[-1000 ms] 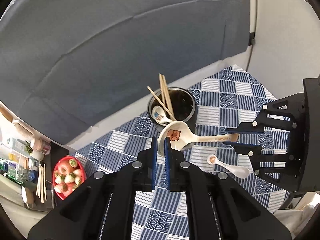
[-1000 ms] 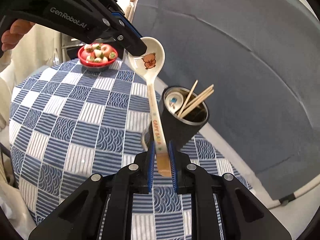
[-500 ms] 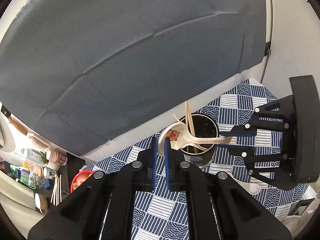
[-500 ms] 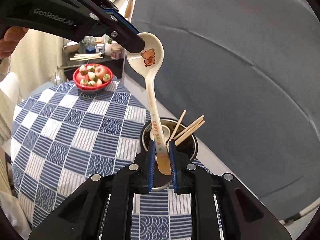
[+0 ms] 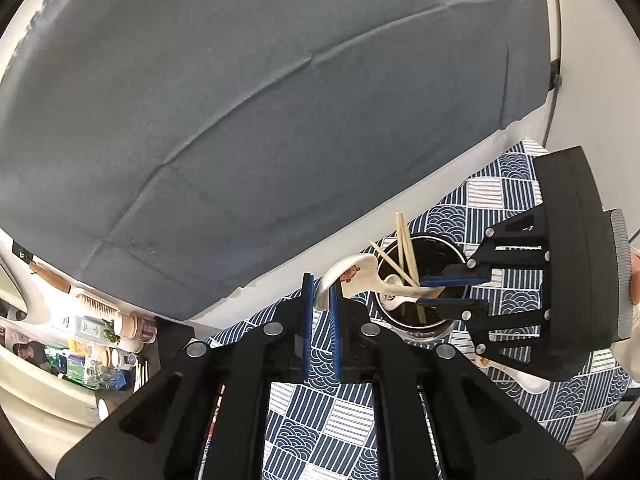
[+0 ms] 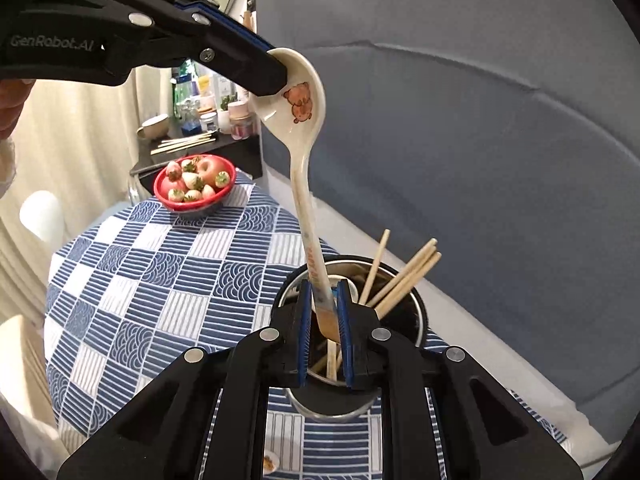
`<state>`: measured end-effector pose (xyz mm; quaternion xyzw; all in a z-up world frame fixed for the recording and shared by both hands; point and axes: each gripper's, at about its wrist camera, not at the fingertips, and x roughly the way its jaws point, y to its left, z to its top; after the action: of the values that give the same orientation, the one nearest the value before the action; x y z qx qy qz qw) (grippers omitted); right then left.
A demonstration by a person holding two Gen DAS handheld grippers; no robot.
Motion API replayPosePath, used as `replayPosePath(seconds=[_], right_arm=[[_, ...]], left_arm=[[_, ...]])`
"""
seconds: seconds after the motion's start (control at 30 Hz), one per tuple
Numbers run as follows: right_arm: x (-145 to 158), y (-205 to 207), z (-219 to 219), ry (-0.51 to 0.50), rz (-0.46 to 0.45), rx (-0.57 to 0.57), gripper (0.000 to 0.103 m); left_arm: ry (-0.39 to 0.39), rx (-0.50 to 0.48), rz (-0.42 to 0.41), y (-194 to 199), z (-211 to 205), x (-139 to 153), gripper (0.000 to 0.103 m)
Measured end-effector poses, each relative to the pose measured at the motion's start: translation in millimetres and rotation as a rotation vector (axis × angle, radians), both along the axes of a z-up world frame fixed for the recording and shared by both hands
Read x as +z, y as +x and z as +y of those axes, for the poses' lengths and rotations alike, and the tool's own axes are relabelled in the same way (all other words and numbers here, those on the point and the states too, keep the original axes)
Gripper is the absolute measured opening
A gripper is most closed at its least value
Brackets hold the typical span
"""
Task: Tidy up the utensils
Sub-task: 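Lift the bear-print spoon and lower its handle into the black cup, then open the right gripper to release the spoon and withdraw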
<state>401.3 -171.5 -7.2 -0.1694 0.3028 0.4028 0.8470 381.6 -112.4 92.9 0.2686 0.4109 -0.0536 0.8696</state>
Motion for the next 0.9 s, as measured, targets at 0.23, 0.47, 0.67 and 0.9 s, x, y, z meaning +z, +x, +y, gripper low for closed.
replayPosePath(seconds=[0.23, 0.47, 0.67, 0.9], right_arm=[[-14.3, 9.1, 6.4, -0.014, 0.026, 0.022, 0.011], [-21.1, 13.9, 5.6, -0.029, 0.034, 0.026, 0.010], [-26.2, 13.8, 4.5, -0.045, 0.036, 0.020, 0.010], [-30.5, 9.8, 2.4, -0.061, 0.041, 0.017, 0.008]], left_arm=[[0.018, 0.003, 0.037, 15.2, -3.4, -16.5, 0.009], [0.008, 0.001, 0.069, 24.2, -5.1, -29.9, 0.009], [-0.012, -0.004, 0.101, 28.3, -5.3, -38.8, 0.009], [-0.043, -0.015, 0.148, 32.1, -4.1, -53.1, 0.008]])
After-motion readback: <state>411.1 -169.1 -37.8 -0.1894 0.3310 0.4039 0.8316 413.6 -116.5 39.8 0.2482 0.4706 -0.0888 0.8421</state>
